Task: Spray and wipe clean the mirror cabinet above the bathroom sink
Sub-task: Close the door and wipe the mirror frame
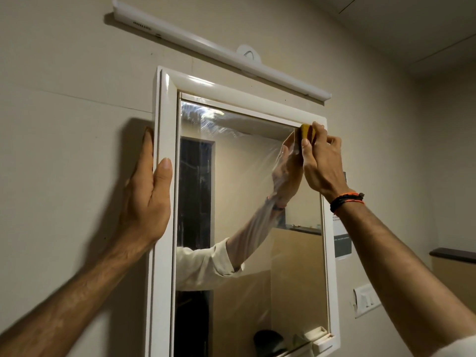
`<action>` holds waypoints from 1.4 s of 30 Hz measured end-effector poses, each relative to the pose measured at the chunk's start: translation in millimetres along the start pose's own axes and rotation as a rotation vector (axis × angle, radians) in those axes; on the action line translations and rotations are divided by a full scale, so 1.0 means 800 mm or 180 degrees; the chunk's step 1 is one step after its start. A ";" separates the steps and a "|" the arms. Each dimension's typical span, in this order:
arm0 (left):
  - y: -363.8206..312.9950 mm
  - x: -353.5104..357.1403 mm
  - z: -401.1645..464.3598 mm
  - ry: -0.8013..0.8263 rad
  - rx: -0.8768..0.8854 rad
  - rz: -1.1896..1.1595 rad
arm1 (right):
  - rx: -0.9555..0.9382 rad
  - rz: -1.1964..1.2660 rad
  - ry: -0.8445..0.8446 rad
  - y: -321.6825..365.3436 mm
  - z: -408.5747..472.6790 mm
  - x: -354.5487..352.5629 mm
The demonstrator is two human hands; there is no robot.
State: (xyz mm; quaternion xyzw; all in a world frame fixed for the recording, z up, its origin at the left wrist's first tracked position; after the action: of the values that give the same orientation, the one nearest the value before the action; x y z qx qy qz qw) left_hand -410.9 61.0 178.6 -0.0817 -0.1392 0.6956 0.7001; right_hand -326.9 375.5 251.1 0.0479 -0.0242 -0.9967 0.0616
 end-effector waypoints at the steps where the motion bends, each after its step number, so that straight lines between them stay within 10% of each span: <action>1: 0.000 0.000 0.000 -0.0006 0.0010 -0.0011 | -0.0023 0.0052 0.0004 -0.003 0.000 -0.003; 24: 0.005 0.004 0.001 -0.0057 -0.0013 -0.0043 | -0.0123 0.0440 -0.0118 -0.001 -0.010 0.028; 42: 0.008 0.008 0.007 -0.0137 0.0070 -0.0103 | -0.0674 0.0700 -0.0356 0.240 -0.014 0.076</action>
State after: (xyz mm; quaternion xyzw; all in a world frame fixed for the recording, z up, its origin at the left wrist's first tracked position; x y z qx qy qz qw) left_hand -419.1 67.0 182.4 -0.0567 -0.1479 0.6872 0.7090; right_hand -362.5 177.1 244.9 -0.0174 0.0725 -0.9820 0.1736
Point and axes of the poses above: each hand's wrist, its own z-axis towards the middle knuckle, its own x-axis out of the palm, y = z × x, the point moved 1 cm from there along z, towards the middle knuckle, and after that the axes turned 7 degrees about -x, right-handed, at the moved point
